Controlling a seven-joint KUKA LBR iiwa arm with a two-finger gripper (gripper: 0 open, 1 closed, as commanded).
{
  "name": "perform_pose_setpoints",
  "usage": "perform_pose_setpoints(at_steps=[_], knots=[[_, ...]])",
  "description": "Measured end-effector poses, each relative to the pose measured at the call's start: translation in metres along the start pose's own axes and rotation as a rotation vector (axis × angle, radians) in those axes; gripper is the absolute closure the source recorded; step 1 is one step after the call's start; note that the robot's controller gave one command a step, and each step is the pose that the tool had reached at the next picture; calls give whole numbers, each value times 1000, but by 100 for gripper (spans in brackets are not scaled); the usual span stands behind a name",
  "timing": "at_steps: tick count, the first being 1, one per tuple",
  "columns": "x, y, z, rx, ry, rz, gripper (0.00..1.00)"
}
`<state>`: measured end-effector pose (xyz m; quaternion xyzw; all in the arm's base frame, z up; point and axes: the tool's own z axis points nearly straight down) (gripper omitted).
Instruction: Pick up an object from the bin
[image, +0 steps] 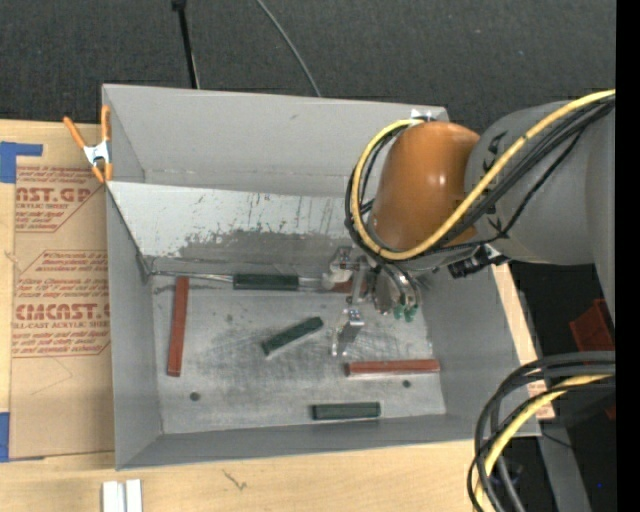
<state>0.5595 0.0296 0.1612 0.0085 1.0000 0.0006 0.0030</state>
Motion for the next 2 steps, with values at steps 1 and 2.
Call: perform_pose_setpoints(at_steps=[1,2], knots=[[4,0,29,1,11,40,0],[-28,10,84,0,1,-42,100]])
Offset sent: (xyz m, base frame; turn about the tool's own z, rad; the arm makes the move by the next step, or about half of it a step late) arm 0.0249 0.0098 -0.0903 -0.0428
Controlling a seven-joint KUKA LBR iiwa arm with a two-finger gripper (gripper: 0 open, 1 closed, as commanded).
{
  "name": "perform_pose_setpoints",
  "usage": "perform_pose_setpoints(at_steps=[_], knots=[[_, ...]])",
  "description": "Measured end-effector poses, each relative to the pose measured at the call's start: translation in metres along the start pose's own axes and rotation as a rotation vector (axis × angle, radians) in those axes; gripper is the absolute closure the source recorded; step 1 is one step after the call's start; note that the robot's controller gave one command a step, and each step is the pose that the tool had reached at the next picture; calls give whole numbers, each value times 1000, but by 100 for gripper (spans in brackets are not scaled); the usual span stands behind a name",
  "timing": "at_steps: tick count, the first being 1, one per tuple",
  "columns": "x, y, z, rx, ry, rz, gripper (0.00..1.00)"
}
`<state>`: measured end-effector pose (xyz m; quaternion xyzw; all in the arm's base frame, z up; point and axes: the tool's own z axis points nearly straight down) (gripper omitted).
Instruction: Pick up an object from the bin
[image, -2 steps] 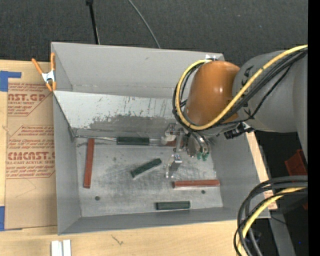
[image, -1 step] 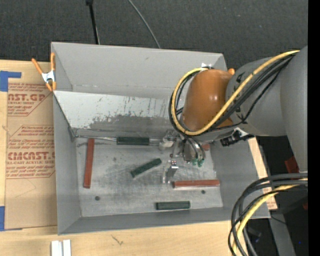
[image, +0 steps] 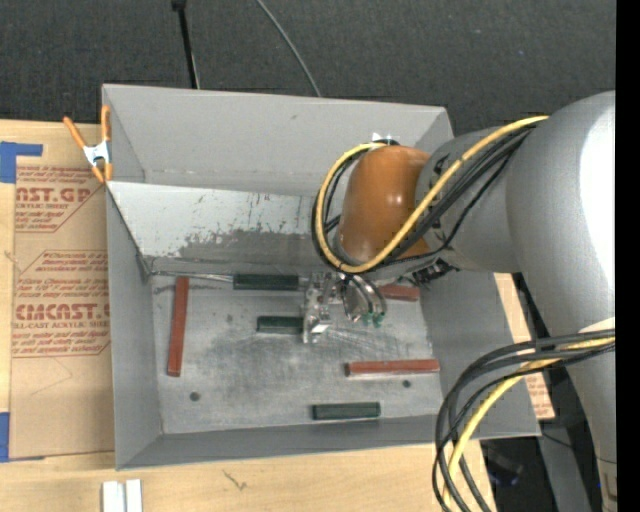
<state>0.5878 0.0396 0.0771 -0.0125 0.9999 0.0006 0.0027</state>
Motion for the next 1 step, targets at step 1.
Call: perform_pose_setpoints(at_steps=[1], knots=[[0,0,0,0,0,0,100]])
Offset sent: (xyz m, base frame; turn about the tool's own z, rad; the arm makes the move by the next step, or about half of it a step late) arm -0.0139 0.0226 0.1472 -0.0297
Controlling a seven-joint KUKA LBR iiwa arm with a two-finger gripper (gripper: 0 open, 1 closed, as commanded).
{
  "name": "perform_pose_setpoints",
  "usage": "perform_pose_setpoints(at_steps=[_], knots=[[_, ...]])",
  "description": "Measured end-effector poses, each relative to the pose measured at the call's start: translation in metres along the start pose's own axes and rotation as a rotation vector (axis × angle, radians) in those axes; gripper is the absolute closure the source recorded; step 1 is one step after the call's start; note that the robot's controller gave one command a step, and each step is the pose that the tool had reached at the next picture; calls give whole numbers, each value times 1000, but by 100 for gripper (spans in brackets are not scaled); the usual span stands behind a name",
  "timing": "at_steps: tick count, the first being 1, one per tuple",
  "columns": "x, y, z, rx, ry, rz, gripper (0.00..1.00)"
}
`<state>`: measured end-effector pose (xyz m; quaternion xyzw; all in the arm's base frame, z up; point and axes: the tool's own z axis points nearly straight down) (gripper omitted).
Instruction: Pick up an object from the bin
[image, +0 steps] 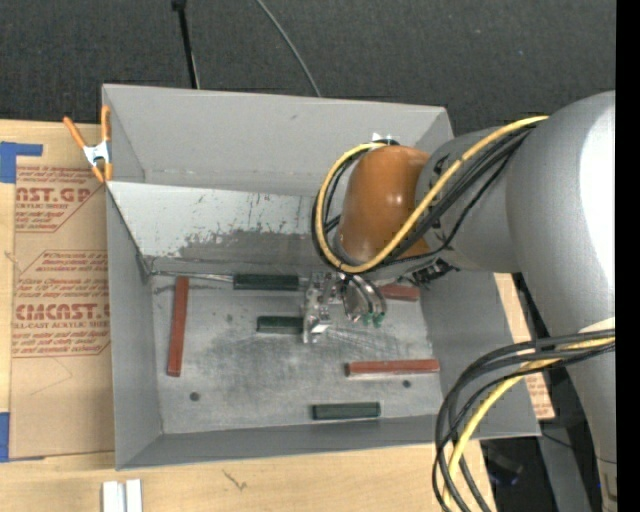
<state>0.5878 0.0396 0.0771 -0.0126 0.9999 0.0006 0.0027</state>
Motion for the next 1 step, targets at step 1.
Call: perform_pose_setpoints(at_steps=[1], knots=[[11,23,-148,1,1,-30,100]])
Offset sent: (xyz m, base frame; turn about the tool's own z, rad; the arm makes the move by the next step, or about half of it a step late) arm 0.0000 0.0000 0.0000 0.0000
